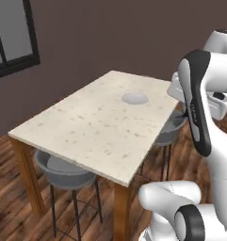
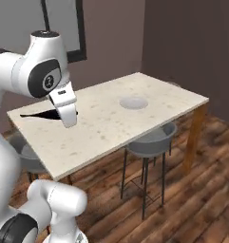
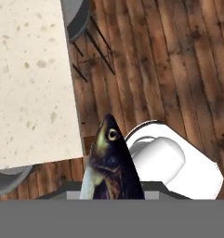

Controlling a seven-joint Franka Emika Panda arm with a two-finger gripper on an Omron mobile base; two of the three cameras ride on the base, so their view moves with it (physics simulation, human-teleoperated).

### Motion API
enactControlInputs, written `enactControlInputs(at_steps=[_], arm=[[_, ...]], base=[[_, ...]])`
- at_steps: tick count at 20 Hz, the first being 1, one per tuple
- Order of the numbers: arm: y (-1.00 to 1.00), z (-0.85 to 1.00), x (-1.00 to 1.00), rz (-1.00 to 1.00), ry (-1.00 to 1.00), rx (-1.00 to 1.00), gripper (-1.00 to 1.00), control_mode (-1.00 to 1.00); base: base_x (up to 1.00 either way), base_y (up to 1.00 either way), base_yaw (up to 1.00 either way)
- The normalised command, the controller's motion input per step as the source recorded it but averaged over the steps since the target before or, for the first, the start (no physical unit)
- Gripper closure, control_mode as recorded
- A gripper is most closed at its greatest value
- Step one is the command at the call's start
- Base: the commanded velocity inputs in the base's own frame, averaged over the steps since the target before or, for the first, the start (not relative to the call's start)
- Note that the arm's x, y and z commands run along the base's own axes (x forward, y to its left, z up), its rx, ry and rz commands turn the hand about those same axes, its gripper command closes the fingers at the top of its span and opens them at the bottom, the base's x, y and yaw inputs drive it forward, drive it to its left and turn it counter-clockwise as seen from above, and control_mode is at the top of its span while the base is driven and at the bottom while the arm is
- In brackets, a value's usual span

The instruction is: Take the fish from the fridge and place it on the digital scale on the counter by the fridge. Wait a few seconds for a reading, then move it to the plate on the dining counter.

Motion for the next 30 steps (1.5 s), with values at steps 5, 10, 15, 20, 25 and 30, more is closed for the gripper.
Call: enactControlInputs(at_steps=[5, 10, 15, 20, 25, 30], arm=[[0.0, 0.0, 0.0, 0.0, 0.0, 0.0, 1.0, 1.0], [0.0, 0.0, 0.0, 0.0, 0.0, 0.0, 1.0, 1.0], [0.0, 0.0, 0.0, 0.0, 0.0, 0.0, 1.0, 1.0], [0.0, 0.0, 0.0, 0.0, 0.0, 0.0, 1.0, 1.0], [0.0, 0.0, 0.0, 0.0, 0.0, 0.0, 1.0, 1.0], [0.0, 0.0, 0.0, 0.0, 0.0, 0.0, 1.0, 1.0]], base=[[0.17, -0.49, 0.78], [0.01, -0.65, 0.76], [-0.29, -0.88, 0.69], [-0.82, -1.0, 0.59], [-0.78, -1.0, 0.49], [-0.13, -1.0, 0.39]])
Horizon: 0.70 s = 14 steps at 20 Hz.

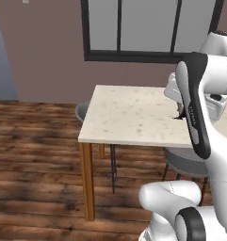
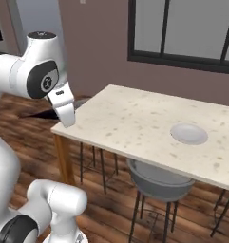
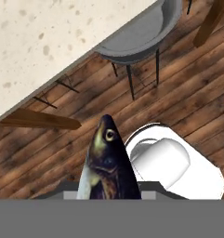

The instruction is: Take the fish from the fridge and place it on the digital scale on the counter by the fridge. Wait a few seconds for a reading, then move it to the plate on the dining counter.

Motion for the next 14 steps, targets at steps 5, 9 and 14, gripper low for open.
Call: enactControlInputs(at_steps=[5, 9, 14], arm=[[0.0, 0.0, 0.0, 0.0, 0.0, 0.0, 1.0, 1.0], [0.0, 0.0, 0.0, 0.0, 0.0, 0.0, 1.0, 1.0], [0.0, 0.0, 0.0, 0.0, 0.0, 0.0, 1.0, 1.0]], base=[[0.02, -1.0, 0.32], [0.06, -1.0, 0.26], [0.37, -0.82, 0.07]])
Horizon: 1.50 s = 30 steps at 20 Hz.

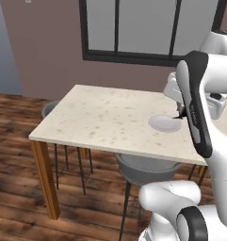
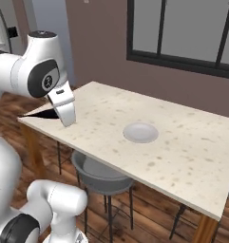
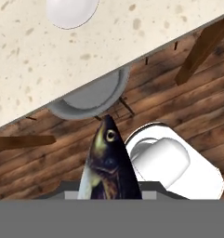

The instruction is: Take the fish from the fridge and place it on the digital scale on the counter by the fridge. Wait a few seconds for a reading, then move it to the plate on the dining counter.

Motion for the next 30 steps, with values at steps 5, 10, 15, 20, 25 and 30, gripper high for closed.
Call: enactControlInputs(at_steps=[5, 10, 15, 20, 25, 30], arm=[[-0.54, 0.0, 0.63, 0.0, 0.02, 0.04, 1.0, -1.0], [-0.66, -0.02, 0.97, 0.0, 0.08, 0.05, 1.0, -1.0], [-0.55, -0.25, 0.98, 0.0, 0.04, 0.01, 1.0, -1.0], [-0.36, -0.6, 0.95, 0.0, 0.02, 0.0, 1.0, -1.0], [-0.25, -0.85, 0.82, 0.0, 0.0, 0.0, 1.0, -1.0], [-0.17, -0.7, 0.63, 0.0, 0.0, -0.01, 1.0, -1.0]], base=[[0.11, -0.14, 0.0], [0.0, 0.0, 0.0], [0.0, 0.0, 0.0], [0.0, 0.0, 0.0], [0.0, 0.0, 0.0], [0.0, 0.0, 0.0]])
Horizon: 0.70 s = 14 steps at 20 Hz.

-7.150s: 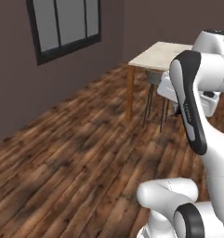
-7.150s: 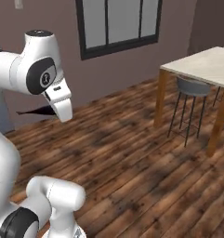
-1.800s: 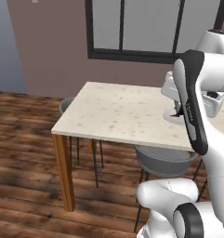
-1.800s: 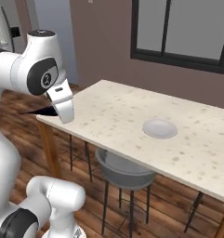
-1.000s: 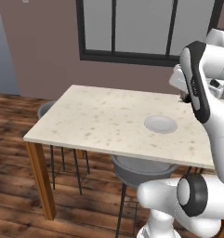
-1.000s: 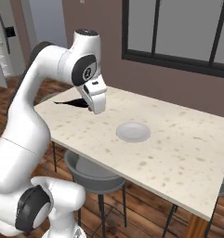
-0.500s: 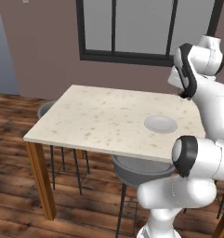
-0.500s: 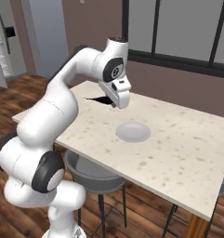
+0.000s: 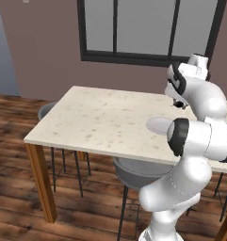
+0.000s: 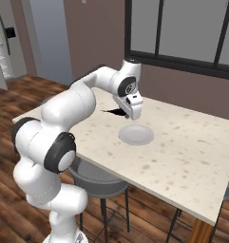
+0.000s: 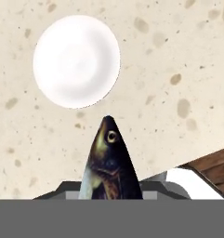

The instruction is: Take the fish from the fridge and place it on the digital scale on the counter by the fridge. Wait a few seconds for a reading, then move it to the plate on the dining counter.

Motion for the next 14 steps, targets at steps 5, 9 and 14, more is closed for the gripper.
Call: enactControlInputs(at_steps=[5, 9, 14], arm=[[-0.04, -0.65, 0.24, 0.0, -0.05, -0.09, 1.0, -1.0], [0.0, -0.53, 0.01, 0.0, -0.15, -0.16, 1.0, -1.0], [0.0, -0.45, 0.0, 0.0, -0.15, -0.17, 1.0, -1.0]], base=[[0.0, 0.0, 0.0], [0.0, 0.0, 0.0], [0.0, 0.0, 0.0]])
